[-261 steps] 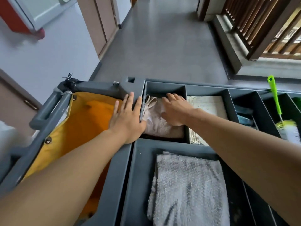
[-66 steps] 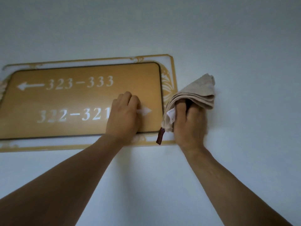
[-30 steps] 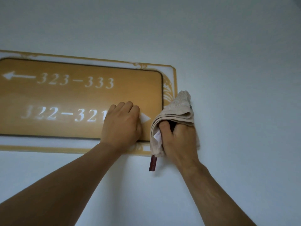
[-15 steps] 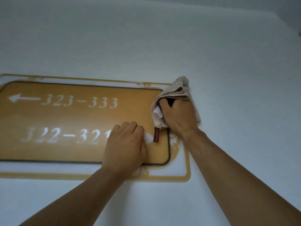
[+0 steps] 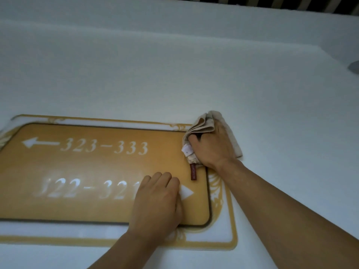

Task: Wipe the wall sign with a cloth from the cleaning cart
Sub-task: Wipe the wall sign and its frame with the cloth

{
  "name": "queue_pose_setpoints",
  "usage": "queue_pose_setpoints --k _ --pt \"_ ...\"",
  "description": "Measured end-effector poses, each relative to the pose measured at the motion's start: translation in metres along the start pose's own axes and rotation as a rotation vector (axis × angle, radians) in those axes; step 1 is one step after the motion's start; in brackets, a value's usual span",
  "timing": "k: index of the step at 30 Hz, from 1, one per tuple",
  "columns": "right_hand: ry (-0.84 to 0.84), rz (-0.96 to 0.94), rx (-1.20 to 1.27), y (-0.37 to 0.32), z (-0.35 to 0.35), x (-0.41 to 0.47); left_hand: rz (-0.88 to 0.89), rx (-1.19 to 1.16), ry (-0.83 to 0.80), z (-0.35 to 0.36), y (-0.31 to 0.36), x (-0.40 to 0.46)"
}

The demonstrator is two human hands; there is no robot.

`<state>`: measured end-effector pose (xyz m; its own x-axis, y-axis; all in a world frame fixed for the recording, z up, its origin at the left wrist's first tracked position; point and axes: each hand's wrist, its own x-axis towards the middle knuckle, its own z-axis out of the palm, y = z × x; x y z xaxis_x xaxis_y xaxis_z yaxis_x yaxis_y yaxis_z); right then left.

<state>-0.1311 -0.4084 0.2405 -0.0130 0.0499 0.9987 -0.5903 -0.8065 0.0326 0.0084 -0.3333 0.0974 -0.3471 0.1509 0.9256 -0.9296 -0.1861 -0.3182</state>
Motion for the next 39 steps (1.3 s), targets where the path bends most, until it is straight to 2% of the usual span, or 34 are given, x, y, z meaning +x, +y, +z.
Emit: queue_pose_setpoints --k 6,13,19,25,29,39 --pt "0.046 -0.015 -0.119 -0.004 0.001 0.005 0.007 0.0 -0.011 -0.006 0.002 -0.003" --pt "0.015 -0.01 -0.202 -0.005 0.0 0.008 0.224 -0.018 0.036 -0.018 -0.02 -0.056" --pt "-0.015 0.014 -0.151 -0.011 -0.009 0.008 0.155 -0.015 0.151 -0.021 -0.033 -0.06" --pt "-0.131 0.027 -0.12 -0.02 -0.015 0.002 0.153 -0.068 0.068 -0.025 -0.033 -0.065" --pt "-0.112 0.029 -0.137 -0.019 -0.012 0.002 0.145 -0.067 0.035 -0.025 -0.033 -0.065" --pt "-0.201 0.023 -0.319 -0.021 -0.036 0.022 0.125 -0.053 0.06 -0.022 -0.032 -0.066"
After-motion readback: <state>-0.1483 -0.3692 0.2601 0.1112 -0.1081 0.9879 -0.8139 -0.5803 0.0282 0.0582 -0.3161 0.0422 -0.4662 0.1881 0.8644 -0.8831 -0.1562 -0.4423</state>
